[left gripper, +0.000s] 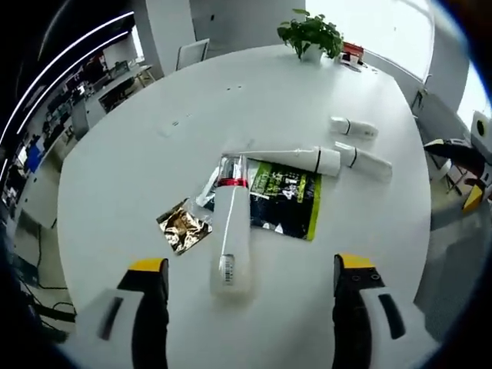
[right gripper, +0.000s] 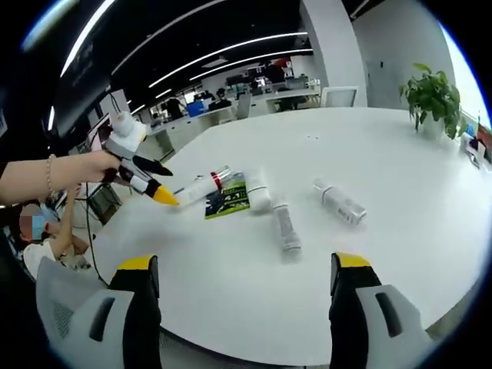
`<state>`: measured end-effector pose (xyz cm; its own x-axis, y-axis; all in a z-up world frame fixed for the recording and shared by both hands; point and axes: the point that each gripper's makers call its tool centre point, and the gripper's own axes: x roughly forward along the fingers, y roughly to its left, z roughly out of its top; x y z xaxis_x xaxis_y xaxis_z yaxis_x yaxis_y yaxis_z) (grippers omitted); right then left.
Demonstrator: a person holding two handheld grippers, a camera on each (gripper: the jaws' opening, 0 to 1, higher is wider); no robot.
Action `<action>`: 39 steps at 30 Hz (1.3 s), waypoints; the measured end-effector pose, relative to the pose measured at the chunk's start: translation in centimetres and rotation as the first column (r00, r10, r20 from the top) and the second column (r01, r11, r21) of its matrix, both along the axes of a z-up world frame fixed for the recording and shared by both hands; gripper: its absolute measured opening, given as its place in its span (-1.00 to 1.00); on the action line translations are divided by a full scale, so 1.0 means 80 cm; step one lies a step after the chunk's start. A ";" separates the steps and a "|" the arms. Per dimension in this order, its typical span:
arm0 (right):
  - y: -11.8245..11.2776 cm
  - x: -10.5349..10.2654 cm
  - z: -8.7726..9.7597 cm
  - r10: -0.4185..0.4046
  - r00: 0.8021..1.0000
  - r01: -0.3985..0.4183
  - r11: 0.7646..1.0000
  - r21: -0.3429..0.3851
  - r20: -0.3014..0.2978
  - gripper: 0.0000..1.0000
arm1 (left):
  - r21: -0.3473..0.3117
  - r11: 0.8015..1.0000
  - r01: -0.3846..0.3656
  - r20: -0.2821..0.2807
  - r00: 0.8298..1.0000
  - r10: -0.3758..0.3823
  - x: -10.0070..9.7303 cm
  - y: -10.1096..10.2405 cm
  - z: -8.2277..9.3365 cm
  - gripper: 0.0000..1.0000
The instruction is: Arrange the skincare products in the storage area until every visible bottle or jar stands upright without overlapping.
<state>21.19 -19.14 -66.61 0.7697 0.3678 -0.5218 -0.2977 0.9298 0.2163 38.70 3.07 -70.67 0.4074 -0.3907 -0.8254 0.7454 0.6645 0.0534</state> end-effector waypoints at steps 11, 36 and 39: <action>-0.003 -0.001 -0.001 -0.012 1.000 0.012 1.000 -0.006 -0.007 0.84 | 0.047 0.998 0.049 -0.034 0.998 -0.047 0.026 -0.009 -0.022 0.59; -0.015 0.002 -0.005 -0.064 0.998 0.064 0.998 0.004 -0.015 0.81 | 0.144 0.980 0.135 -0.095 0.988 -0.122 0.065 -0.023 -0.056 0.17; -0.018 0.003 -0.008 -0.068 0.998 0.068 0.998 0.007 -0.012 0.81 | 0.147 0.979 0.142 -0.105 0.986 -0.128 0.073 -0.026 -0.057 0.09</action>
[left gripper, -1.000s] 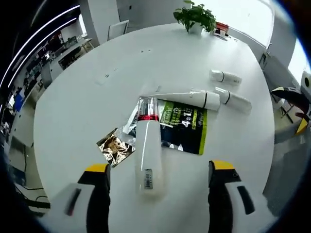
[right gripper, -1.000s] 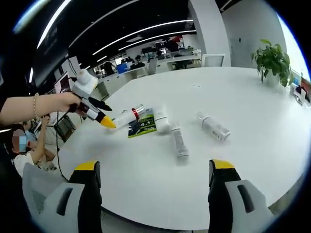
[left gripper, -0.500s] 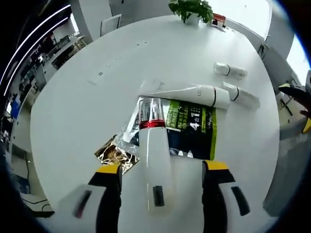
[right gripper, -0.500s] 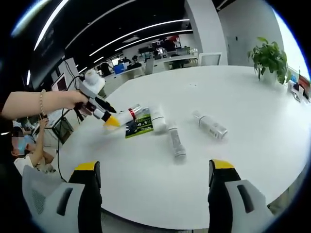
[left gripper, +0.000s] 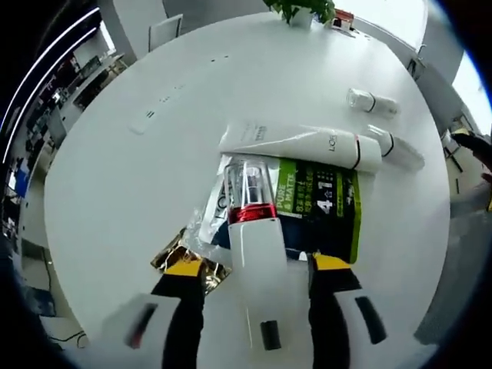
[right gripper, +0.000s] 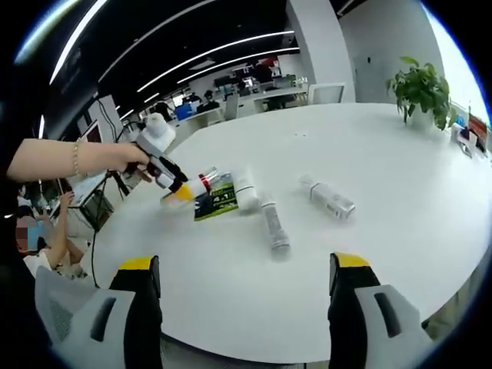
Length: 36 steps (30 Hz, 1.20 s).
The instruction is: Arrange the skincare products in the storage area until every visible bottle or jar stands upright without overlapping.
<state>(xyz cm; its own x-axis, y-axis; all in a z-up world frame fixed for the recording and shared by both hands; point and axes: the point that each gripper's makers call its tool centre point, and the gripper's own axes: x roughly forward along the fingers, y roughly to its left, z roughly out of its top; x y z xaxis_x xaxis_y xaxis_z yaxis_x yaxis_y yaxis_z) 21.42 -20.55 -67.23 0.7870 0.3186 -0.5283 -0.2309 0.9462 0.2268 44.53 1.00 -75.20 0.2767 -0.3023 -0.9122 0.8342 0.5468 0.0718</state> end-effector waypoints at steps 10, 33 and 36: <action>0.001 -0.001 0.002 -0.007 1.000 0.007 1.000 0.000 -0.006 0.81 | 0.048 0.999 0.023 -0.045 0.999 -0.021 0.003 -0.008 -0.010 -0.03; 0.000 -0.001 0.000 -0.012 1.000 0.012 1.000 -0.005 -0.011 0.81 | 0.095 0.995 -0.003 -0.089 0.996 0.012 -0.002 -0.014 -0.017 -0.34; -0.001 -0.001 0.001 -0.015 1.000 0.015 1.000 -0.004 -0.009 0.80 | 0.095 0.995 -0.021 -0.087 0.996 0.029 -0.003 -0.013 -0.017 -0.36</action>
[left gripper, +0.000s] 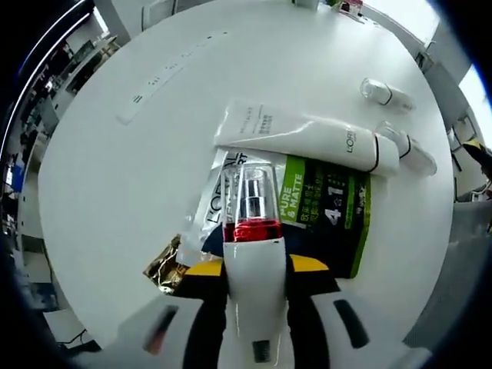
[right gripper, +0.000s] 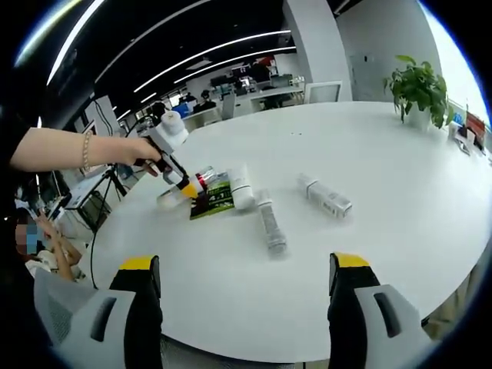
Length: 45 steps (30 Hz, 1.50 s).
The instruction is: Arrange the skincare products in the storage area until every visible bottle or jar stands upright without overlapping.
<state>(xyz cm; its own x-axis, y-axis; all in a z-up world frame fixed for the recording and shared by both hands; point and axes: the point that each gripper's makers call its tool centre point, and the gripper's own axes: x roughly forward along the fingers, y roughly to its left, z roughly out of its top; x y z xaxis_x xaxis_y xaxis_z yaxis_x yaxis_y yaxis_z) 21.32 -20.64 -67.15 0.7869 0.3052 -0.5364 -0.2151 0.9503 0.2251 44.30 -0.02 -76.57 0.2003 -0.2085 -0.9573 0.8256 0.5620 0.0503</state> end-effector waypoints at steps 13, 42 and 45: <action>0.005 0.000 0.003 0.019 1.000 -0.019 1.000 0.011 0.009 0.79 | -0.059 0.998 0.018 0.009 1.000 -0.018 -0.010 -0.003 0.020 -0.38; 0.033 0.012 0.049 0.131 0.979 -0.145 0.986 0.080 0.154 0.55 | -0.428 0.903 0.029 0.021 1.000 -0.022 -0.098 -0.047 0.105 -0.39; 0.046 0.019 0.067 0.190 0.961 -0.214 0.971 0.105 0.202 0.44 | -0.464 0.886 0.019 0.018 1.000 -0.012 -0.109 -0.051 0.114 -0.39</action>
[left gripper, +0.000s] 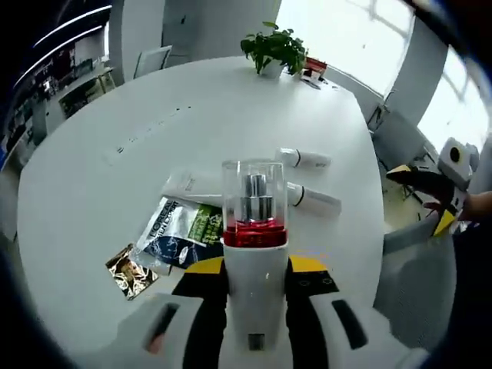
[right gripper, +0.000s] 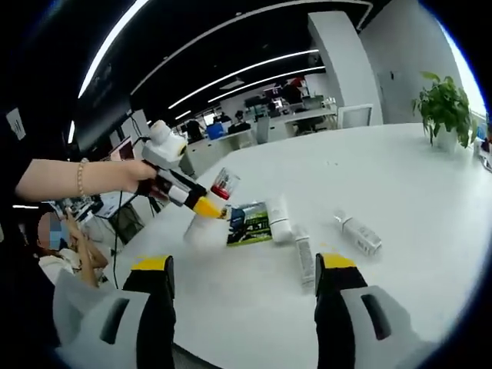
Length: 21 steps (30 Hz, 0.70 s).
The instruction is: Arrange the skincare products in the storage area until every visible bottle or jar stands upright without overlapping.
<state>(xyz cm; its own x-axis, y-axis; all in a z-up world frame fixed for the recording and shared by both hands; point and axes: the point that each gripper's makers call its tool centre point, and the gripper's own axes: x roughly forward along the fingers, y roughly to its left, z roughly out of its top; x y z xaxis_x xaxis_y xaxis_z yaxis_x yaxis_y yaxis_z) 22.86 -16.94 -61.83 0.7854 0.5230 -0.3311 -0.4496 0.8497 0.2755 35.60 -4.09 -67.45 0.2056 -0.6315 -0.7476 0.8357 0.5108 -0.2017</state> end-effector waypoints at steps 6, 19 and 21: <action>0.031 0.013 0.044 0.133 0.986 -0.140 0.988 0.070 0.098 0.26 | -0.048 0.999 0.026 0.026 0.999 -0.025 -0.016 -0.009 0.013 -0.40; 0.069 0.032 0.078 0.306 0.945 -0.323 0.929 0.180 0.117 0.31 | -0.327 0.941 0.086 0.039 0.996 -0.078 -0.075 -0.043 0.066 -0.40; 0.072 0.035 0.087 0.342 0.930 -0.364 0.905 0.222 0.131 0.24 | -0.388 0.917 0.091 0.022 0.996 -0.090 -0.091 -0.049 0.081 -0.40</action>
